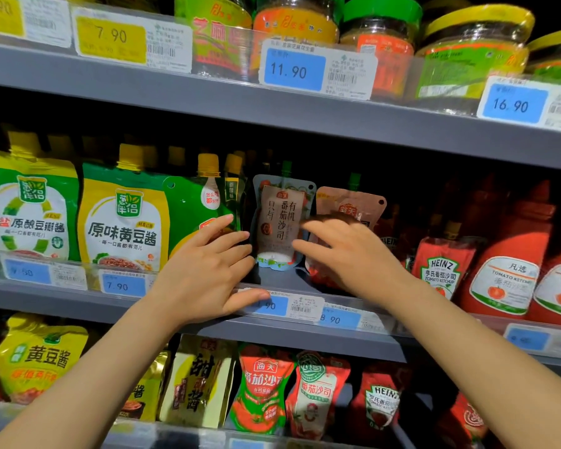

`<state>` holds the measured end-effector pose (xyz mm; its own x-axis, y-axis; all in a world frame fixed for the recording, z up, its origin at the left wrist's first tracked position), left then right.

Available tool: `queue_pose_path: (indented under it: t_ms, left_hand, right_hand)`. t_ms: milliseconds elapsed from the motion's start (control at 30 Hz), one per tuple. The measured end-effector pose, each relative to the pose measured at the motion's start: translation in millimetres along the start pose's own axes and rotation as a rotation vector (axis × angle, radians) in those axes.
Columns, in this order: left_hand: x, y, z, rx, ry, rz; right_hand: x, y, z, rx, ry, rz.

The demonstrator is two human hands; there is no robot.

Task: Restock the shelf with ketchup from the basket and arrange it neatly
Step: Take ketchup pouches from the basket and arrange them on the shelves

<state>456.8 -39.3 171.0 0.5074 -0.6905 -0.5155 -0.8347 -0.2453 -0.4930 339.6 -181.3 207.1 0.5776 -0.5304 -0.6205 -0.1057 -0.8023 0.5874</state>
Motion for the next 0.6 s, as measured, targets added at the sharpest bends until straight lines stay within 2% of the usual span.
queue_pose_path:
  t_ms: [100, 167, 267, 300, 467, 533, 600]
  left_hand:
    - [-5.9, 0.9, -2.8, -0.017, -0.017, 0.05]
    - [-14.8, 11.9, -10.2, -0.064, 0.041, 0.158]
    - [-25.2, 26.2, -35.4, -0.148, 0.164, 0.291]
    - [-22.6, 23.6, -47.7, -0.163, 0.145, 0.268]
    - [0.4, 7.9, -97.1, 0.037, -0.187, -0.13]
    - [32.4, 0.0, -88.7, 0.021, -0.427, -0.166]
    - [51.5, -2.0, -82.7, -0.004, -0.481, -0.217]
  right_hand:
    - [-12.9, 18.2, 22.9, 0.183, -0.047, -0.173]
    - [-11.3, 30.2, 34.7, 0.328, -0.127, -0.208]
    - [-11.5, 29.0, 34.9, 0.184, -0.121, 0.0]
    - [-10.8, 28.1, 33.8, 0.138, -0.119, 0.072]
    - [1.1, 26.9, 32.2, 0.0, -0.092, 0.147]
    - [9.3, 23.6, 30.4, -0.043, -0.084, 0.136]
    - [15.9, 21.4, 28.1, -0.09, -0.091, 0.111]
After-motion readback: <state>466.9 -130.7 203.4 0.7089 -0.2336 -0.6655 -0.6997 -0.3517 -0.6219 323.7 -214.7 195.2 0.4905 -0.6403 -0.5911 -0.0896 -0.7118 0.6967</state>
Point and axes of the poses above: each hand's wrist, its own z-axis away from the middle knuckle, its own x-axis out of the palm, y = z × x, the point moved 5 cm from there along -z, towards the middle knuckle, and after that the axes turned 7 degrees about y, right-handed, at the moved point
